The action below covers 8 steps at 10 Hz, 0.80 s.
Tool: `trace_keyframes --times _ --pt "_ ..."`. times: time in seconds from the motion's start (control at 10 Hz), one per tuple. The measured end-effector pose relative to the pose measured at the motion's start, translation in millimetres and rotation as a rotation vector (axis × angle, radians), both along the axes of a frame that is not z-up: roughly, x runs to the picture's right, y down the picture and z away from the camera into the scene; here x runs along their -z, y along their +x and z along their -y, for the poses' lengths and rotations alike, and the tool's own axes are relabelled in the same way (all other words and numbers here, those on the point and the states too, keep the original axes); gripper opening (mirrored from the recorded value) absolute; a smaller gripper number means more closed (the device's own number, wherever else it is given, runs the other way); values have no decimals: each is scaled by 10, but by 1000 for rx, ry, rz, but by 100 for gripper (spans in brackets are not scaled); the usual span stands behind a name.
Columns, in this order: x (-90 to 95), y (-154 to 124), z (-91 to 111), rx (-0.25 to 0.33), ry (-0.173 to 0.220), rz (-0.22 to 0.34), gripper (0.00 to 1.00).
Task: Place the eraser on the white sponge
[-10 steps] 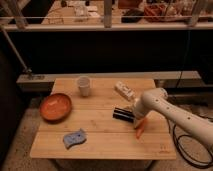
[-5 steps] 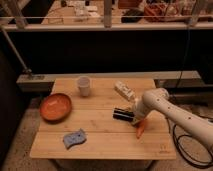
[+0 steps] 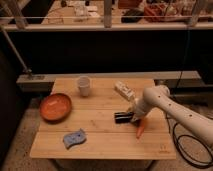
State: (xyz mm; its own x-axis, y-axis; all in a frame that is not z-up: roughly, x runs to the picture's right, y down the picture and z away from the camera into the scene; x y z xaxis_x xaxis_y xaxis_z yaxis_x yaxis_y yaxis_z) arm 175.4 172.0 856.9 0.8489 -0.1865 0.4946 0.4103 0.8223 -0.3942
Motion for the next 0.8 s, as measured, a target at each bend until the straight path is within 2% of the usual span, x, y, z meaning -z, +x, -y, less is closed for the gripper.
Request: trace_keyframes --times 0.8 --pt "118 -137 17 32 -20 30 5"
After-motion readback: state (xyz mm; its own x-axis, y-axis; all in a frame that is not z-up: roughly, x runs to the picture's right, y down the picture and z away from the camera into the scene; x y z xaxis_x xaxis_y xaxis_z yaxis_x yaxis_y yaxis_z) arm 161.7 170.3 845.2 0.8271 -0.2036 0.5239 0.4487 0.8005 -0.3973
